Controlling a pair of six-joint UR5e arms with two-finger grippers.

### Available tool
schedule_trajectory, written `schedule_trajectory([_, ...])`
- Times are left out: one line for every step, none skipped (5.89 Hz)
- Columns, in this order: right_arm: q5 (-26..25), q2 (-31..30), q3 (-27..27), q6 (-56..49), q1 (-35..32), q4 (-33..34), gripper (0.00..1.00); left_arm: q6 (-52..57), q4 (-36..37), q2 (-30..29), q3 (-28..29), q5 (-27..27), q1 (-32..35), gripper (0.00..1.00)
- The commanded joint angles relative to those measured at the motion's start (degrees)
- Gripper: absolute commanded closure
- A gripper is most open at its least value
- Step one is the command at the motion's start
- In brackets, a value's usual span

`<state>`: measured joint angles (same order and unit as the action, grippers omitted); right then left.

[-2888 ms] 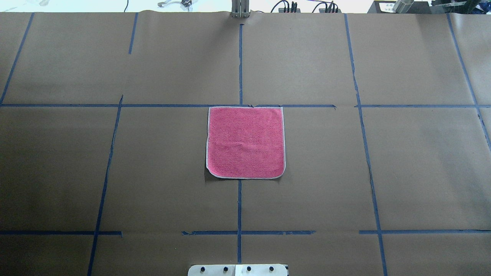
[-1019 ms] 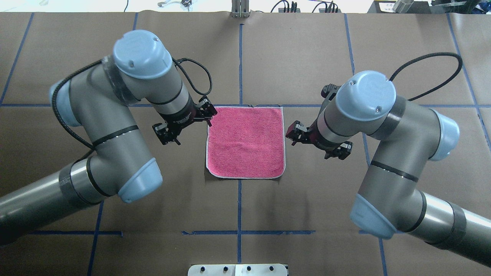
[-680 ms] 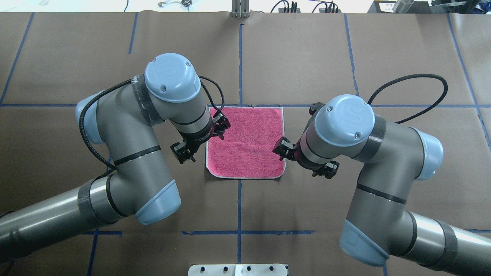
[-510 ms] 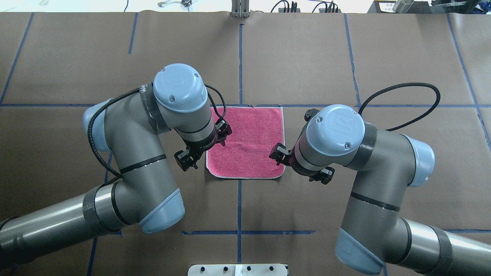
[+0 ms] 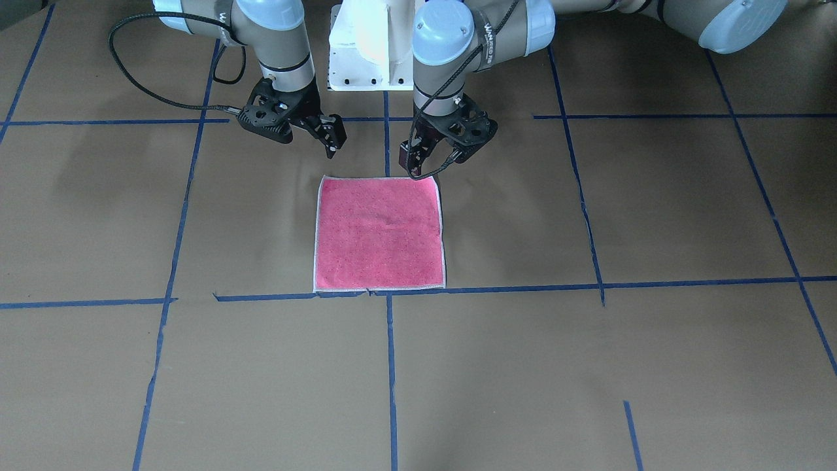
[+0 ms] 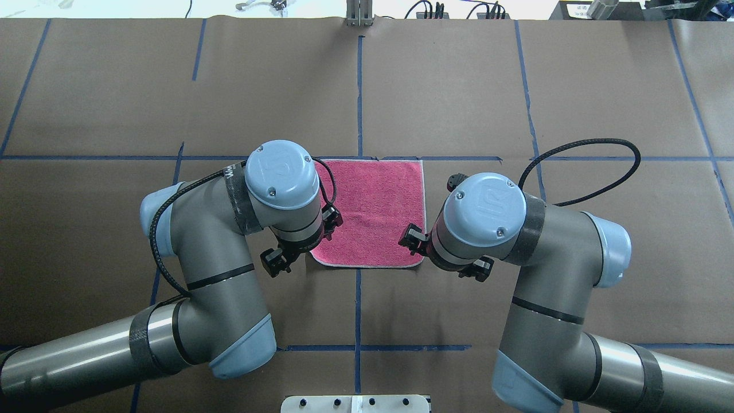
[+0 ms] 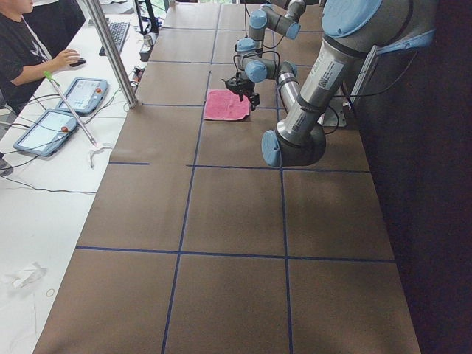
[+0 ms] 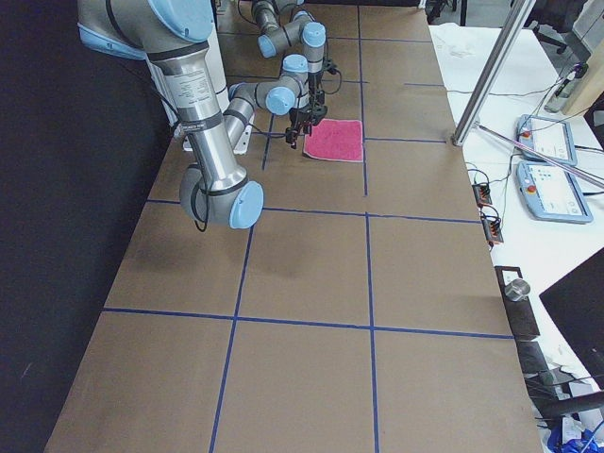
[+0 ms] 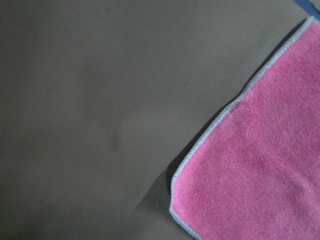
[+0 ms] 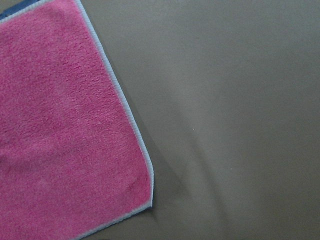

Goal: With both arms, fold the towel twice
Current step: 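Move both grippers down to the towel's two corners nearest the robot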

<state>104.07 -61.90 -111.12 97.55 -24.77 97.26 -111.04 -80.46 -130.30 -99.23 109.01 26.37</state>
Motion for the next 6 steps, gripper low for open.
schedule_trajectory([0.2, 1.6, 3.1, -2.4, -2.4, -0.2, 0.0, 1.2, -0.3, 0.4, 0.2, -0.6, 0.0, 0.0])
schedule_trajectory([0.4, 3.9, 6.9, -2.1, -2.8, -0.3, 0.0, 1.3, -0.4, 0.5, 0.4, -0.6, 0.0, 0.0])
schedule_trajectory([0.6, 3.8, 8.9, -1.9, -2.8, -2.3, 0.0, 1.2, -0.7, 0.4, 1.2, -0.8, -0.1, 0.0])
schedule_trajectory([1.0, 3.5, 13.5, -0.7, -2.7, -9.1, 0.0, 1.2, -1.9, 0.4, 2.5, -0.9, -0.2, 0.0])
schedule_trajectory([1.7, 3.4, 15.0, 0.2, -2.7, -11.9, 0.0, 1.2, -2.1, 0.6, 3.2, -0.9, -0.2, 0.0])
schedule_trajectory([1.8, 3.1, 15.0, 0.5, -2.4, -12.0, 0.0, 1.2, -3.0, 0.6, 3.8, -0.9, -0.5, 0.0])
